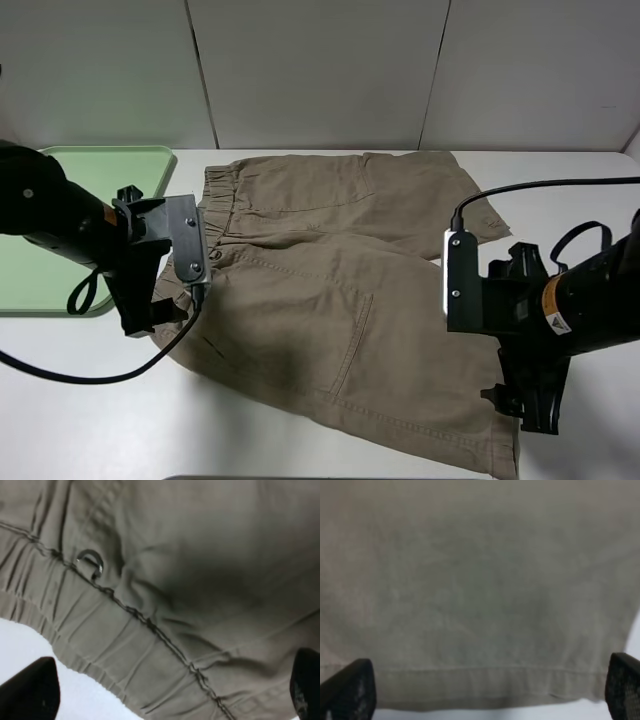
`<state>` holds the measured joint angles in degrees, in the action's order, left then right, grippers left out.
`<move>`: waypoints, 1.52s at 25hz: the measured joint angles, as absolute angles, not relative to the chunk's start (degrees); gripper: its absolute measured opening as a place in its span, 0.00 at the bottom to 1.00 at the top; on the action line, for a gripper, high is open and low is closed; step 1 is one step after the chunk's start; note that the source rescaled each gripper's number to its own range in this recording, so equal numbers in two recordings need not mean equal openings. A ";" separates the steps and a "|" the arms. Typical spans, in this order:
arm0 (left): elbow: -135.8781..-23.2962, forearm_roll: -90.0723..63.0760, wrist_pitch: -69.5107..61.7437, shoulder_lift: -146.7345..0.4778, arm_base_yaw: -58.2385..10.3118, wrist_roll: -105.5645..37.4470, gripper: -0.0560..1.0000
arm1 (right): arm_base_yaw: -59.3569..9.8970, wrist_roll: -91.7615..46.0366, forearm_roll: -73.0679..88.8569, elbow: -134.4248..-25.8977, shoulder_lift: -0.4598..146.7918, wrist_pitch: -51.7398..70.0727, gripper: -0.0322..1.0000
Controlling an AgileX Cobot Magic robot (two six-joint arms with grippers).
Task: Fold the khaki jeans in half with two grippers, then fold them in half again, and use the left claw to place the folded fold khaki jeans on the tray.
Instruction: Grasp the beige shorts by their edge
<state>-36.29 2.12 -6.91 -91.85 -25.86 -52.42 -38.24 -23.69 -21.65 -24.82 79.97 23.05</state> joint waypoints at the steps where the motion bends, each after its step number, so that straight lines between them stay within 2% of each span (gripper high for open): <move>1: -36.29 2.95 -6.78 -92.39 -25.86 -52.46 0.92 | -38.24 -23.69 -21.81 -24.82 81.26 22.46 1.00; 12: -36.35 4.52 -0.32 -98.16 -25.86 -52.53 0.92 | -38.83 -23.68 -15.16 -24.77 86.47 19.90 1.00; 17: -36.40 4.57 0.94 -100.14 -25.86 -52.53 0.92 | -47.50 -23.68 -14.37 -24.77 86.51 23.47 1.00; 22: -36.40 4.69 1.85 -101.65 -25.86 -53.32 0.92 | -53.23 -23.68 -14.25 -22.74 86.51 23.03 1.00; 26: -36.40 4.69 2.28 -102.54 -25.86 -53.45 0.92 | -53.40 -23.28 -17.31 -18.38 86.45 20.26 1.00; 32: -36.40 4.63 2.34 -102.61 -25.86 -53.50 0.92 | -53.24 -17.75 -23.01 -18.01 86.45 18.27 1.00; 38: -36.40 4.63 2.34 -102.61 -25.86 -53.50 0.91 | -48.18 -7.85 -30.39 -18.01 86.45 17.44 1.00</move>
